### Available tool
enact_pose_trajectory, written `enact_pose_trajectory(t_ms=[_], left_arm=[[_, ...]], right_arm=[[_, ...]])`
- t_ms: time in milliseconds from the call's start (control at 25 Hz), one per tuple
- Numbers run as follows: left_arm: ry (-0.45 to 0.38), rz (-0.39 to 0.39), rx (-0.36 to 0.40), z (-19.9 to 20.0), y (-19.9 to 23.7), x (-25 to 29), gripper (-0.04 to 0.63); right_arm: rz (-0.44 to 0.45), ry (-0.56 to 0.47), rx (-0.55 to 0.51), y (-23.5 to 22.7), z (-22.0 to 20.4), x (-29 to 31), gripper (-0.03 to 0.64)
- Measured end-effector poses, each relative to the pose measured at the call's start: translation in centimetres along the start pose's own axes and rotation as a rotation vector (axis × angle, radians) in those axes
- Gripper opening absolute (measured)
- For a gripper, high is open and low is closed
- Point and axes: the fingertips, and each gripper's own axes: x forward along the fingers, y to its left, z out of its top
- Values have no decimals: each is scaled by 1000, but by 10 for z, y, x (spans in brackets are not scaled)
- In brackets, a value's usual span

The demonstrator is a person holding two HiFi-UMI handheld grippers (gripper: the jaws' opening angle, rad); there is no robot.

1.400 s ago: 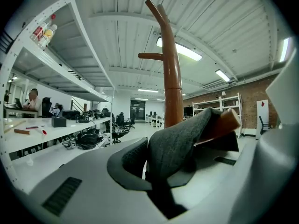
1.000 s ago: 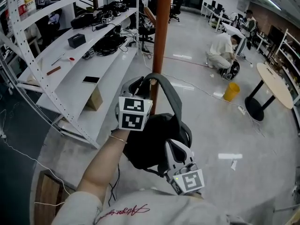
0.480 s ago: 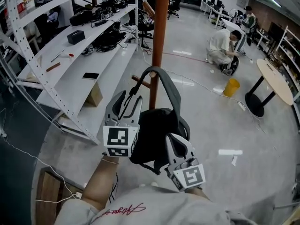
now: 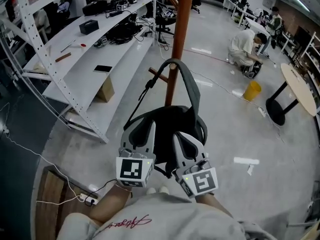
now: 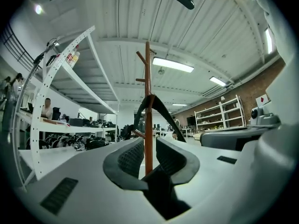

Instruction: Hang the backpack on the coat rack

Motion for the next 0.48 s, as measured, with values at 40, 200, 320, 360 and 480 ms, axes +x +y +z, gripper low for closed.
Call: enact_pose_trajectory(t_ms=[40,200,320,360,480], left_arm=[[1,9,-13,-2,1,-4,89],[-18,-12,-57,-1,-5,-16,26],[-13,-30,-70,-4,-9,-17,23],[-4,-37,-74,-7,-11,-17,23],[17,-55,-85,-14,-19,-19,23]], right_arm=[[3,-2,0,2,0,1,17],[1,21,30,8,-3,0,17],[-6,35,40,11,-5,-1,17],[-7,38,41,11,-5,-2,17],[-8,42,45,9,-8,-5,17]])
